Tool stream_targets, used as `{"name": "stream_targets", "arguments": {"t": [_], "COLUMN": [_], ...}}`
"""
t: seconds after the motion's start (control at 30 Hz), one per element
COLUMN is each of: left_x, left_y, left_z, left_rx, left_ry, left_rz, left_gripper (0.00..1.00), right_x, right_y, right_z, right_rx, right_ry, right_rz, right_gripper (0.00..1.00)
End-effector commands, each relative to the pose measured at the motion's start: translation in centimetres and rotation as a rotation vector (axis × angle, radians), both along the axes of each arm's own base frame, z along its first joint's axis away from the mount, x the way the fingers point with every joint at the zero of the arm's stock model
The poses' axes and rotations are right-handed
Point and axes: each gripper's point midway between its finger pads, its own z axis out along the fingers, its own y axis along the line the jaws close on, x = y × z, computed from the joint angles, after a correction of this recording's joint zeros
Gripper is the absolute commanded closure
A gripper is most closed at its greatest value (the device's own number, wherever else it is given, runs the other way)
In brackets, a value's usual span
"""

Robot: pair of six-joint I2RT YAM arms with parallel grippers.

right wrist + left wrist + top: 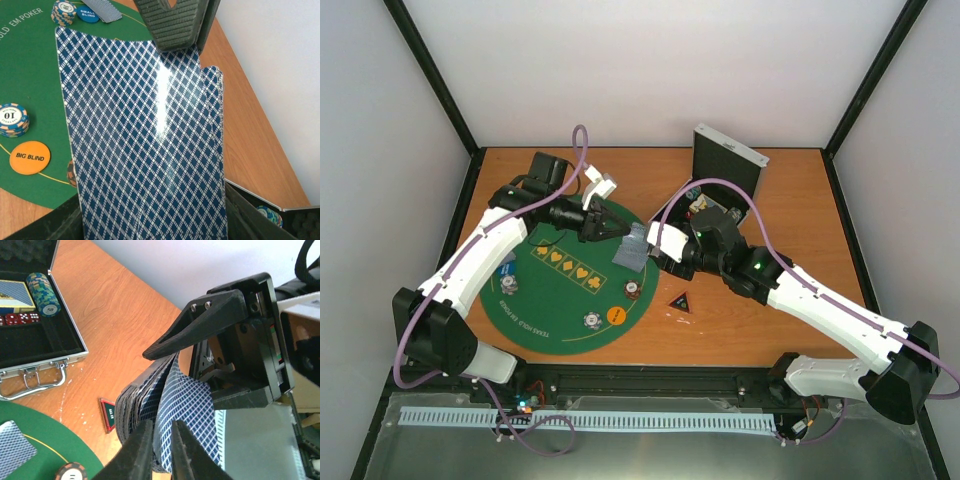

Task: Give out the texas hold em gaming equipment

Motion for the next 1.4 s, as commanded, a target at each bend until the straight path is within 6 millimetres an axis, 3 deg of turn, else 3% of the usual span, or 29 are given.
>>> {"name": "stream_targets", "arguments": {"t": [0.0, 0.07, 0.27, 0.67, 0.73, 0.8, 1.07, 1.13, 1.37], "left_x": [-0.7, -0.9, -0.7, -0.3, -0.4, -0.5, -0.9, -1.1, -1.3], "left_y": [-0.3, -0.3, 0.0, 0.5, 0.5, 0.5, 0.2, 0.1, 0.2], "left_z": [0.5, 0.6, 1.3, 0.1, -0.1, -0.3, -0.8, -0.7, -0.3], "left_rx": [-0.031, -0.034, -0.013, 0.027, 0.027, 0.022, -0.012, -0.021, -0.021], "left_ry": [0.004, 0.002, -0.043, -0.048, -0.043, -0.035, 0.013, 0.019, 0.0], "left_rz": [-0.04, -0.047, -0.036, 0.0, 0.0, -0.004, -0.026, -0.037, -0.043], "left_gripper": [0.9, 0.99, 0.99, 0.99, 0.8, 0.69, 0.65, 0.68, 0.96], "right_x": [-0.1, -0.1, -0.1, -0.2, -0.3, -0.3, -0.2, -0.2, 0.0], "right_y": [-0.1, -0.2, -0.5, -0.7, -0.7, -0.7, -0.4, -0.4, -0.4], "right_z": [0.6, 0.8, 0.7, 0.9, 1.0, 1.1, 0.9, 0.8, 0.8], "right_rx": [0.021, 0.024, 0.016, 0.018, 0.021, 0.023, 0.024, 0.021, 0.015], "right_ry": [-0.014, -0.018, -0.024, -0.024, -0.022, -0.022, -0.019, -0.019, -0.023], "right_rz": [-0.011, -0.013, -0.023, -0.026, -0.023, -0.024, -0.018, -0.017, -0.021], "right_gripper": [0.48, 0.48, 0.48, 0.48, 0.48, 0.48, 0.48, 0.48, 0.48]}}
